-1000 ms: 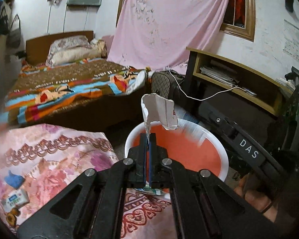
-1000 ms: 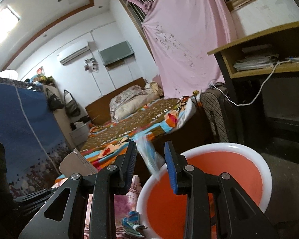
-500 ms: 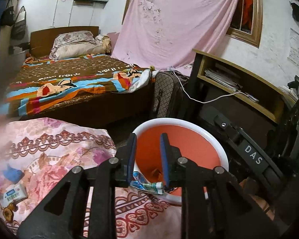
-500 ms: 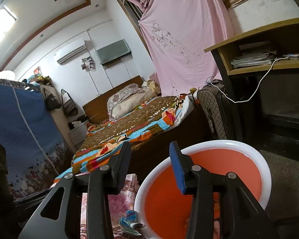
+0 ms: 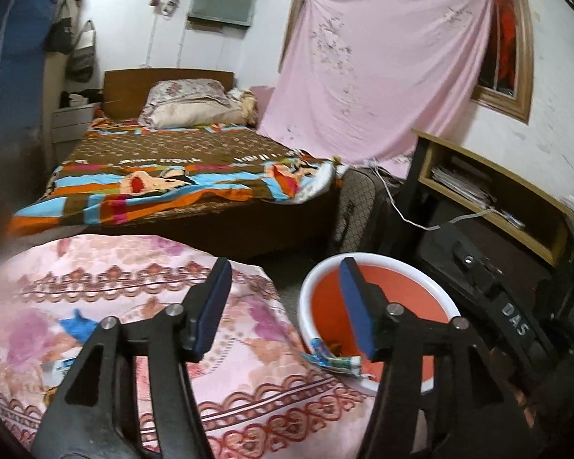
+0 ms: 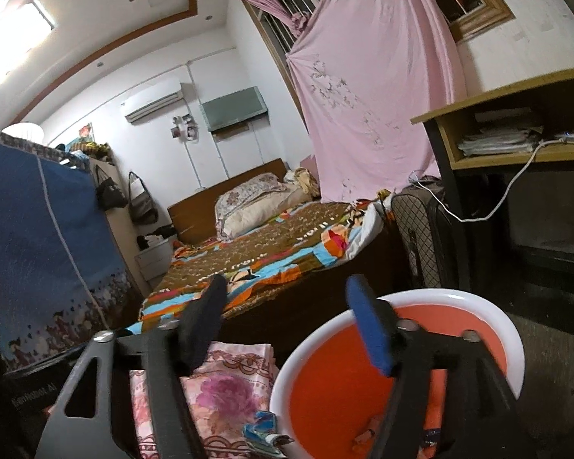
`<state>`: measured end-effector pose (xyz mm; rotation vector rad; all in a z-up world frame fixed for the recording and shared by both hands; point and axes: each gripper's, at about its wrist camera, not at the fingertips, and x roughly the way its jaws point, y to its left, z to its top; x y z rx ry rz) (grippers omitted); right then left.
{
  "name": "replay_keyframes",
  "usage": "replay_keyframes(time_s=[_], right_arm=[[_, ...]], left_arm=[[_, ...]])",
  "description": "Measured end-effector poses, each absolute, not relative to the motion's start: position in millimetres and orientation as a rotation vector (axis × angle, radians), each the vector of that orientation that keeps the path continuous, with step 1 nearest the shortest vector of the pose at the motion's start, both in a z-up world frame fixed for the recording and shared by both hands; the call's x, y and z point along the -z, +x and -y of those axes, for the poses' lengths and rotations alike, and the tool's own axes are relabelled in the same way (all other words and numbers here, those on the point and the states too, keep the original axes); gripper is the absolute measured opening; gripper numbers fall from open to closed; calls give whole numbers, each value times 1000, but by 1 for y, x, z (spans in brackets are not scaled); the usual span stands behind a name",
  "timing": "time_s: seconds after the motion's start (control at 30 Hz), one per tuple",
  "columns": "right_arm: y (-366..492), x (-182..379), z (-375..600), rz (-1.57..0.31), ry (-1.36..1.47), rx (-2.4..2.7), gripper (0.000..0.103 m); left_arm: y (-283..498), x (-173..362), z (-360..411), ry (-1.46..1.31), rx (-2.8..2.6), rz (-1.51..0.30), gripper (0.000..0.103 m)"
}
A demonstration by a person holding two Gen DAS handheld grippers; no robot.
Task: Collect trash
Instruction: 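Move both tools back over the remaining trash on the bed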
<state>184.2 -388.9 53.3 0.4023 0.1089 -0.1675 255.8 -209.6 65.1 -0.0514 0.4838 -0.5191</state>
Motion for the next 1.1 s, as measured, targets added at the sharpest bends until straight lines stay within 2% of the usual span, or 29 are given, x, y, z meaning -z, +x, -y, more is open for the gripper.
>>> replay_keyframes(time_s=[0.13, 0.23, 0.27, 0.4, 1.1], right_arm=[[182, -58, 381, -74, 378, 158, 82], [180, -61, 375, -43, 364, 158, 96], [179, -62, 373, -29, 360, 154, 103], [173, -66, 363, 18, 332, 133, 103], [173, -76, 270, 72, 147, -112, 103]], left_arm=[[251, -68, 190, -79, 456, -451, 56], [242, -70, 173, -99, 404, -407, 71], [238, -70, 165, -110, 380, -386, 73], [226, -73, 144, -135, 308, -321, 92], [187, -60, 39, -117, 45, -194, 92]])
